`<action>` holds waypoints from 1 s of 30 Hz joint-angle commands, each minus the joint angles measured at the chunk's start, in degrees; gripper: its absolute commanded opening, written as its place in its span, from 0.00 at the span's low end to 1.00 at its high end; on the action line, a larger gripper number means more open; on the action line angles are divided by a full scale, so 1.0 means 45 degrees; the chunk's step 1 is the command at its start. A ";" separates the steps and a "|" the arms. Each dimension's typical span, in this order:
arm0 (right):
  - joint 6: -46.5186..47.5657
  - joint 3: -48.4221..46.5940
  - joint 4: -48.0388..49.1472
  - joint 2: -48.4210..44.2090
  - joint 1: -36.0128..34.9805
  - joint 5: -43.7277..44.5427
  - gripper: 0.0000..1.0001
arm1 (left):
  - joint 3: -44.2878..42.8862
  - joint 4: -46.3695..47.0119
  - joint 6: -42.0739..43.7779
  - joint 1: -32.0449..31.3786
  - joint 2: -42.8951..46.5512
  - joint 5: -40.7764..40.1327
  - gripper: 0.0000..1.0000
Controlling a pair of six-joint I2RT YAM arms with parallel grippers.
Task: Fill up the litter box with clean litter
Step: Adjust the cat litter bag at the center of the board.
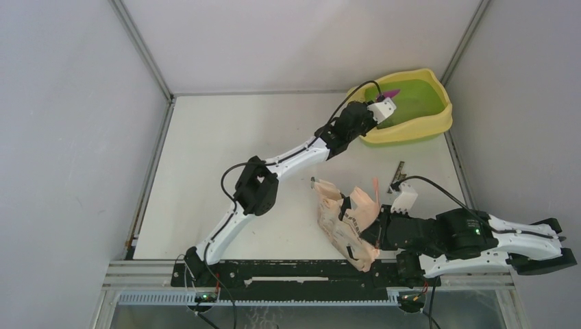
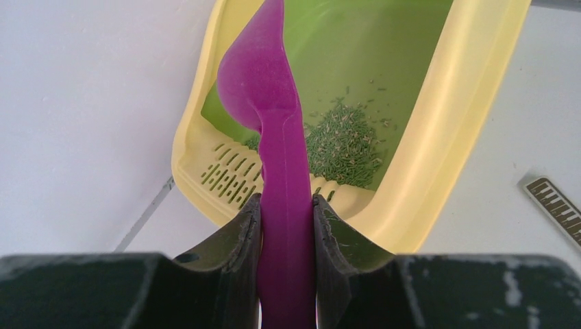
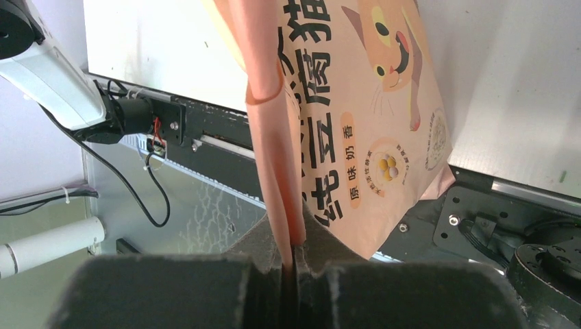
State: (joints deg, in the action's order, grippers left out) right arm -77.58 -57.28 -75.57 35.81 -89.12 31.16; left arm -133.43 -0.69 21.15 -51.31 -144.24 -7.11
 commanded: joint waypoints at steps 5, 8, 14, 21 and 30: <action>0.0434 0.0227 0.0453 -0.0243 0.0332 0.0011 0.00 | 0.0519 0.0998 0.0762 0.0061 0.1144 -0.0632 0.03; 0.0571 0.0228 0.0592 -0.0315 0.0378 0.0047 0.00 | 0.0152 0.0348 -0.0827 0.0405 0.1413 0.0073 0.04; 0.1226 0.0228 0.1159 -0.0338 0.0584 0.0010 0.00 | 0.1556 -0.0028 -0.5476 0.2012 0.3363 0.3401 0.05; 0.3382 -0.0916 0.1921 0.0064 0.1422 0.0788 0.00 | 0.5803 0.2670 -1.2240 0.4612 0.6316 0.6664 0.05; 0.8794 -0.3684 0.4133 0.1983 0.3895 0.0997 0.00 | 1.0621 -0.0482 -1.2571 0.6518 1.3525 0.5752 0.04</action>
State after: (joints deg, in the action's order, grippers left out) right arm -52.18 -68.73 -68.66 42.59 -75.31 31.62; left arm -90.76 0.89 -31.88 -22.33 -99.55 17.26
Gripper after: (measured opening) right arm 0.059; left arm 0.321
